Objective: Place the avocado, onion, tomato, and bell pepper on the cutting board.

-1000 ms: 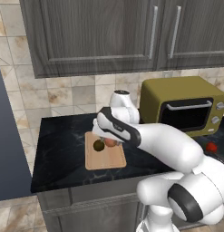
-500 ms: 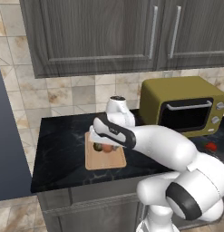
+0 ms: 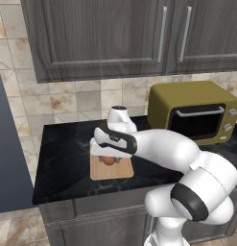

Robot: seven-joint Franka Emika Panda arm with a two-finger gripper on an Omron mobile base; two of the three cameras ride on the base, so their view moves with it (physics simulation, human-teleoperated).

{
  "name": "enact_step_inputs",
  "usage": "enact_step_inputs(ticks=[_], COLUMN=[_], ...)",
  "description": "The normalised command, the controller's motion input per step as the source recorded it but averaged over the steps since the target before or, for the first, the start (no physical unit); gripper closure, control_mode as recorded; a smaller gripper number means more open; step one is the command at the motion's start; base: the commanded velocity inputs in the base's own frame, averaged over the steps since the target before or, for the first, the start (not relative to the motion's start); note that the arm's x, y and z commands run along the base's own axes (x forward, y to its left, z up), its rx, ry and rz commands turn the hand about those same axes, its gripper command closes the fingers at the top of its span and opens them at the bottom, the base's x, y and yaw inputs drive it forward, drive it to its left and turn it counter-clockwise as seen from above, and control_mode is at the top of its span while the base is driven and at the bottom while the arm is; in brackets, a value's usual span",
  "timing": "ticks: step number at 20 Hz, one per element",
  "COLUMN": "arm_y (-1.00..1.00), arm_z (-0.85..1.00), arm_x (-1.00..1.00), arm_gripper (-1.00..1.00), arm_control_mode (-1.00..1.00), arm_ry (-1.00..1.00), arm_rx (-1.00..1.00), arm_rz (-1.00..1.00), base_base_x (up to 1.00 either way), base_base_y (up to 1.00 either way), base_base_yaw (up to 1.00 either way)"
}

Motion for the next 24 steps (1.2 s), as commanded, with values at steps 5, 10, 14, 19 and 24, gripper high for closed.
enact_step_inputs(ticks=[5, 10, 14, 19, 24], arm_y=[0.00, 0.00, 0.00, 0.00, 0.02], arm_z=[-0.11, -0.18, -0.20, -0.22, -0.21], arm_x=[0.17, 0.10, 0.09, 0.09, 0.25], arm_gripper=[1.00, 1.00, 1.00, 1.00, 1.00], arm_control_mode=[-1.00, -1.00, -1.00, -1.00, -1.00], arm_ry=[0.01, 0.02, 0.02, 0.03, 0.06], arm_rx=[0.00, 0.00, 0.00, 0.00, 0.00], arm_rz=[0.06, 0.05, 0.04, 0.03, 0.02], base_base_x=[0.00, 0.00, 0.00, 0.00, 0.00], base_base_y=[0.00, 0.00, 0.00, 0.00, 0.00], base_base_yaw=[0.00, 0.00, 0.00, 0.00, 0.00])
